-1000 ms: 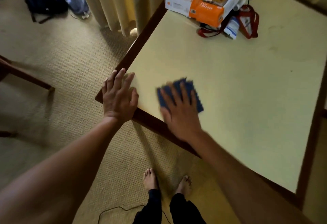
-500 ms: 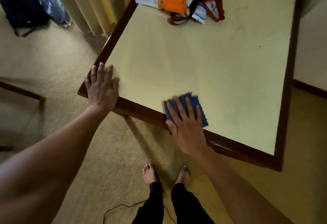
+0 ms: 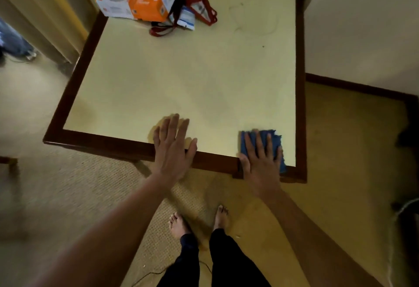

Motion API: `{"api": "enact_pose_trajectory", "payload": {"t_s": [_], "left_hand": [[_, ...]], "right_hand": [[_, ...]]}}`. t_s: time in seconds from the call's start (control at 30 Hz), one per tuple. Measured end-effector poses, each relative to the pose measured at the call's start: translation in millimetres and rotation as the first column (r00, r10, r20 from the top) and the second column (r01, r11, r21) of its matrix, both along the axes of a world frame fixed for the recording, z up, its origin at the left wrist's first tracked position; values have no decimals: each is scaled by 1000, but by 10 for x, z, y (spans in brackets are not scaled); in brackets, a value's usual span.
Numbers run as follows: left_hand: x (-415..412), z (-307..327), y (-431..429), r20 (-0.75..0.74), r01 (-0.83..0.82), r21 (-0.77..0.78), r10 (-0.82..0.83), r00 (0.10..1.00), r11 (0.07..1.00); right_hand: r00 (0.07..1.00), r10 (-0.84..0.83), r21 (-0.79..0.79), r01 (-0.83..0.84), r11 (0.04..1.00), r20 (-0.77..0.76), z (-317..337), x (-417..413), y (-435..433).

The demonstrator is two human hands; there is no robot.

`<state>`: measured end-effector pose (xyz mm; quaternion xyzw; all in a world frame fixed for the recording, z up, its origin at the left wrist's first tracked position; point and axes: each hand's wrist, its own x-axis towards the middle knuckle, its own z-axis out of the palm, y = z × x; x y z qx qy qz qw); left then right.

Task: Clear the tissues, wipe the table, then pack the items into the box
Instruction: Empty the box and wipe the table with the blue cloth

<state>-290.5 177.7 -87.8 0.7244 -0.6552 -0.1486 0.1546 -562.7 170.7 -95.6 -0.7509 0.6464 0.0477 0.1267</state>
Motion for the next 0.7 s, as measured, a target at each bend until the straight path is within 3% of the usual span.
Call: {"api": "enact_pose_trajectory", "payload": {"t_s": [0.07,0.17,0.3,0.4,0.47,0.57,0.7], "left_hand": [[-202,0,-116,1,29,0,-29,1000,1000],[-494,-34,-264,46,49,8,-49,998,999],[-655,-141,-317,136,29,13,-31,990,999],[-737,-196,-351,178,8,17,-11,984,1000],[-763,-201,-353,148,-19,15,17,989,1000],[-764,-181,-376,157,-35,19,31,987,999],[-787,-189,-365,177,-35,4,34,984,999]], "right_hand": [[998,40,-5,-40,999,44,42,-296,386],[985,-119,46,114,992,123,52,-953,331],[925,-245,56,240,969,290,44,-1086,-400],[912,-252,99,232,968,325,19,-1106,-1197],[950,-135,73,119,990,280,-30,-1133,-1681],[954,-213,44,208,977,210,63,-1087,-2385],[986,-95,29,92,995,133,3,-1008,-3135]]}}
